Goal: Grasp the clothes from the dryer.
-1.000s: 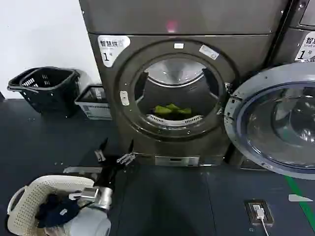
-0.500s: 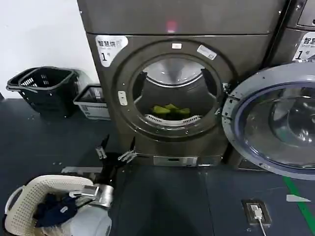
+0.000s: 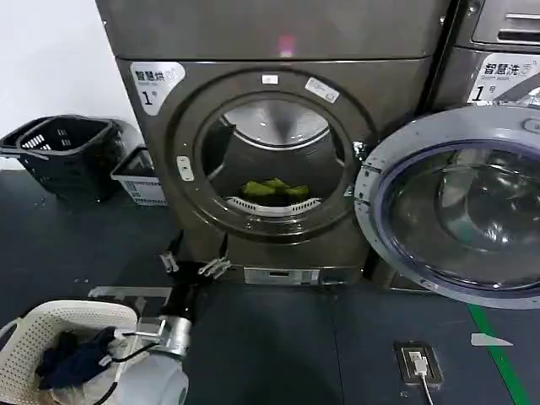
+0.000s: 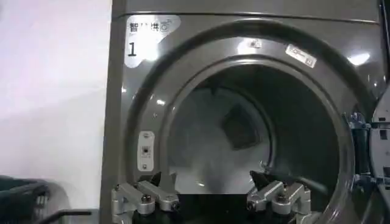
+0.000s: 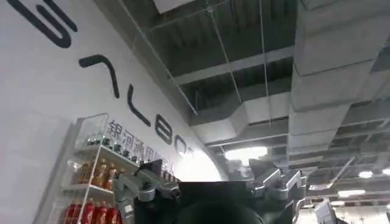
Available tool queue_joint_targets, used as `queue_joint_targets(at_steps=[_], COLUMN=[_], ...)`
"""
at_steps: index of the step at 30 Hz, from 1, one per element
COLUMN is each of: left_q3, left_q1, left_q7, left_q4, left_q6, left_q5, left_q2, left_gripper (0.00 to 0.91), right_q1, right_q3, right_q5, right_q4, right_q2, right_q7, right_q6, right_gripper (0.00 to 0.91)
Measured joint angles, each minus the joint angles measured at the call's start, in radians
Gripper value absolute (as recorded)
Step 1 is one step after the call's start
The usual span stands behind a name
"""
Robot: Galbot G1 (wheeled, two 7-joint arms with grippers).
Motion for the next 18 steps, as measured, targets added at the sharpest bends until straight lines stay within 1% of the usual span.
queue_joint_targets(at_steps=[5, 18], left_q3=[-0.011, -0.014], left_q1=[-0.007, -0.009], left_q7=[0.0, 0.0], left_q4=[-0.005, -0.009], left_q6=[0.005, 0.005], left_q5=[-0.012, -0.016], left_q2=[0.008, 0.001], left_gripper=[0.907, 0.907], right_q1=[-0.009, -0.016], right_q3=[0.01, 0.018], right_q5=[0.007, 0.018], right_q4=[-0.006, -0.002], right_q2=[0.0, 0.006], right_q7=[-0.001, 0.0], right_q6=[0.0, 0.008], right_gripper=[0.907, 0.907])
